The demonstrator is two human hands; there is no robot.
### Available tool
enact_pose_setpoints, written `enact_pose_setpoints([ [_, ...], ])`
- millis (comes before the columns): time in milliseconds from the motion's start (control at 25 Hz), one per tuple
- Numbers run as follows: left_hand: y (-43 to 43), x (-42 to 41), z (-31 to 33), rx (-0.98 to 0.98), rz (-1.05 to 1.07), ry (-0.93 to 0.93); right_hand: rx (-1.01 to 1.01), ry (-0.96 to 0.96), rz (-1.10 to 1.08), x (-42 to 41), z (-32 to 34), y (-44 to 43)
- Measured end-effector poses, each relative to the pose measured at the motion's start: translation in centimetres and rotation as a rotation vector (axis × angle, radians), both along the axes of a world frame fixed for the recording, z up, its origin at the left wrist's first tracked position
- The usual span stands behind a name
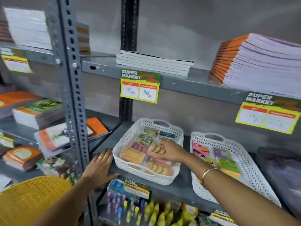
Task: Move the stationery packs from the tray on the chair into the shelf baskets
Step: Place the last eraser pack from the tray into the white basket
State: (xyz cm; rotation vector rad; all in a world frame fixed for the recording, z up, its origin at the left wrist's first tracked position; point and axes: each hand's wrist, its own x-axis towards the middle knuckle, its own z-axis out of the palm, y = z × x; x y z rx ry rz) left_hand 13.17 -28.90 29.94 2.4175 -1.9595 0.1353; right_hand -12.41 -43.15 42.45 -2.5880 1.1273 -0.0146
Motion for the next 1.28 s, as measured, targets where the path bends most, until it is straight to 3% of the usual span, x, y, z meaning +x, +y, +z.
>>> enact_pose_setpoints([
  [200,-0.9,0.3,-1.7,0.09,-0.009,0.074,0.09,0.027,0.081,-1.7,-3.9,0.0],
  [440,-1.4,0.8,-3.0,0.04,0.02,0.045,0.068,0.061,0.108,-1.1,-5.1,-0.4],
  [760,-0.6,0.7,-1.1,-0.021,-0.031,0.141,0.04,0.14,0.154,-1.1,-4.6,-0.3],
  [880,0.3,0.2,2.9,-0.21,-0.02,0.372,0.006,0.177,0.161,-1.1,-4.7,-0.2],
  [1000,-1.5,-1.7,6.8,-0.479,-0.013,0.43,-0.012,0.166,0.163,-1.2,-5.1,-0.1],
  [1040,-3.0,-2.4,7.8,-0.434,-0.056,0.427,-0.02,0.169,0.162,-1.2,-5.1,0.0],
  [1120,-6.3,-3.7,8.9,-0.13,-0.157,0.39,-0.03,0.186,0.159,-1.1,-5.2,0.0],
  [1200,-8.8,-4.7,9.2,0.2,-0.244,0.215,-0.034,0.207,0.15,-1.1,-4.9,0.1],
  [1280,-10.1,-5.3,8.8,0.354,-0.288,0.074,-0.042,0.216,0.146,-1.1,-4.5,0.4],
])
